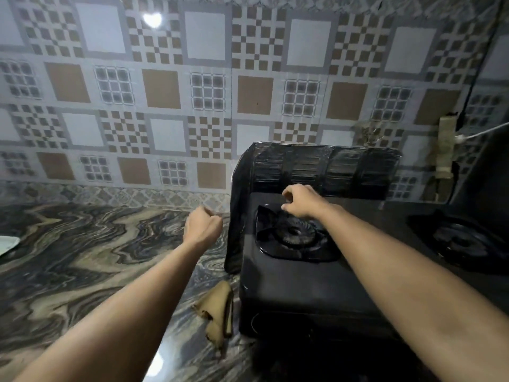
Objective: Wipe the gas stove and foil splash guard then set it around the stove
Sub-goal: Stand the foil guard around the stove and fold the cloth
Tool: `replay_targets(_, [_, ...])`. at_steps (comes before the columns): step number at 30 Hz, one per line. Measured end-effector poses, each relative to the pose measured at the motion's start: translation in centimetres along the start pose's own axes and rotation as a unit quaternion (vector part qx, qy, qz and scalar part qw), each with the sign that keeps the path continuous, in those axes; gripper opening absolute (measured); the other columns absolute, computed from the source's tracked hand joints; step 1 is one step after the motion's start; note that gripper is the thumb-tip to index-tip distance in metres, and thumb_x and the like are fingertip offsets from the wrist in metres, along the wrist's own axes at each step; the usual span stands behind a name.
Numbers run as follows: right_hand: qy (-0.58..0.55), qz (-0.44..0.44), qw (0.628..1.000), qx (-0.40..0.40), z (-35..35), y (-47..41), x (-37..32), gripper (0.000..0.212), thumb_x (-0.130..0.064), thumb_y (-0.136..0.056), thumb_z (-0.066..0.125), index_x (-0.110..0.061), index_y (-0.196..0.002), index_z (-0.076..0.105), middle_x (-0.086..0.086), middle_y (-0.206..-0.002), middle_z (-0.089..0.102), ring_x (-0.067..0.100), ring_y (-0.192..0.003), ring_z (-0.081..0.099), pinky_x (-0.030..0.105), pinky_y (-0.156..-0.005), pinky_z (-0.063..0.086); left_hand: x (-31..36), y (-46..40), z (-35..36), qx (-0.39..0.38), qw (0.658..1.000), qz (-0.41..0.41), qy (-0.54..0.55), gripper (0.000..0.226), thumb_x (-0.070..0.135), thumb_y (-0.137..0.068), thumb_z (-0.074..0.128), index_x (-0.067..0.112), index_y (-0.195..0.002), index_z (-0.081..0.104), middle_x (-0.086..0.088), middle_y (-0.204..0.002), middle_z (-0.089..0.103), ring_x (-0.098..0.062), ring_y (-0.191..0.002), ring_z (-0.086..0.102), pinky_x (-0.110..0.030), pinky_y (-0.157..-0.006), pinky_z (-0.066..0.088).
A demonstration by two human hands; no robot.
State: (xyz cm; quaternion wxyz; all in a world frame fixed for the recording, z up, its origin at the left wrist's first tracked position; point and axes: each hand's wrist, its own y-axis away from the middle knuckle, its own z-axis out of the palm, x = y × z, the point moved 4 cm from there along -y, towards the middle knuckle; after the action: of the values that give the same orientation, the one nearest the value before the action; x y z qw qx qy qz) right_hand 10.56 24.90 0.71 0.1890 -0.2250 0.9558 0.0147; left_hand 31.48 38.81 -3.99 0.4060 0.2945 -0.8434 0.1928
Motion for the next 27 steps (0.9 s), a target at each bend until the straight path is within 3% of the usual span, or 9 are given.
replay_targets(4, [0.002, -0.008, 1.000, -0.014, 3.5, 4.1, -1.5, 0.048, -0.035, -0.084, 0.066, -0.025, -0.130, 0.056, 0.007, -0.128, 0.060, 0.028, -0.116, 0.057, 0.040, -0.099, 0.047, -7.3, 3.1, 3.9, -0.140, 0.982, -0.054, -0.116, 0.014, 0.015, -0.074, 0.057, 0.005, -0.076, 0.067, -0.020, -0.094, 0.072, -0.031, -0.091, 0.068, -0.027, -0.065, 0.045])
replay_targets(6, [0.001, -0.019, 1.000, -0.009, 4.8, 6.0, -2.1, 0.048, -0.032, -0.086, 0.064, -0.023, -0.132, 0.055, 0.008, -0.133, 0.058, 0.028, -0.121, 0.054, 0.038, -0.101, 0.044, -10.5, 4.4, 5.7, -0.196, 0.965, -0.074, -0.155, 0.019, 0.016, -0.072, 0.064, 0.005, -0.086, 0.070, -0.016, -0.097, 0.073, -0.027, -0.092, 0.069, -0.028, -0.067, 0.050])
replay_targets(9, [0.006, -0.048, 0.999, -0.007, 6.1, 7.8, -2.8, 0.046, -0.027, -0.090, 0.061, -0.018, -0.134, 0.054, 0.006, -0.137, 0.054, 0.026, -0.128, 0.049, 0.037, -0.106, 0.040, -13.9, 5.7, 8.2, -0.243, 0.949, -0.083, -0.183, 0.039, 0.025, -0.069, 0.068, 0.011, -0.105, 0.068, -0.011, -0.107, 0.070, -0.027, -0.101, 0.066, -0.031, -0.081, 0.053])
replay_targets(12, [0.006, -0.059, 0.998, -0.009, 6.8, 8.7, -2.9, 0.047, -0.028, -0.091, 0.061, -0.018, -0.136, 0.052, 0.004, -0.140, 0.051, 0.025, -0.130, 0.046, 0.041, -0.107, 0.039, -15.1, 6.0, 9.3, -0.209, 0.956, -0.071, -0.193, 0.039, 0.027, -0.074, 0.066, 0.012, -0.110, 0.070, -0.013, -0.112, 0.070, -0.029, -0.107, 0.065, -0.034, -0.087, 0.053])
replay_targets(15, [0.001, -0.067, 0.998, -0.009, 7.0, 9.3, -2.8, 0.047, -0.028, -0.091, 0.061, -0.018, -0.136, 0.051, 0.003, -0.141, 0.051, 0.024, -0.131, 0.046, 0.039, -0.108, 0.039, -15.5, 5.9, 9.3, -0.166, 0.970, -0.068, -0.164, 0.029, 0.023, -0.075, 0.065, 0.009, -0.098, 0.074, -0.016, -0.100, 0.072, -0.032, -0.098, 0.068, -0.034, -0.080, 0.054])
replay_targets(20, [-0.002, -0.061, 0.998, -0.014, 6.6, 10.0, -2.3, 0.048, -0.029, -0.091, 0.061, -0.019, -0.137, 0.051, 0.005, -0.140, 0.053, 0.025, -0.130, 0.048, 0.040, -0.107, 0.040, -13.9, 5.5, 7.0, -0.165, 0.974, -0.051, -0.148, 0.021, 0.020, -0.070, 0.072, 0.006, -0.085, 0.077, -0.014, -0.086, 0.074, -0.028, -0.087, 0.070, -0.030, -0.069, 0.052])
replay_targets(24, [0.000, -0.067, 0.997, -0.024, 6.8, 10.4, -3.0, 0.050, -0.030, -0.090, 0.062, -0.020, -0.138, 0.050, 0.005, -0.141, 0.052, 0.025, -0.129, 0.049, 0.041, -0.106, 0.042, -11.4, 4.7, 3.9, -0.168, 0.980, -0.095, -0.053, 0.016, 0.017, -0.065, 0.069, 0.006, -0.056, 0.061, -0.008, -0.059, 0.059, -0.023, -0.057, 0.055, -0.029, -0.053, 0.041])
replay_targets(27, [-0.003, -0.078, 0.996, -0.036, 7.1, 10.3, -4.4, 0.050, -0.034, -0.086, 0.066, -0.024, -0.133, 0.054, 0.005, -0.133, 0.057, 0.025, -0.123, 0.053, 0.038, -0.102, 0.044, -9.1, 4.2, 1.7, -0.167, 0.977, -0.128, 0.040, 0.021, 0.019, -0.072, 0.076, 0.009, -0.062, 0.061, -0.006, -0.063, 0.053, -0.020, -0.059, 0.049, -0.026, -0.053, 0.035])
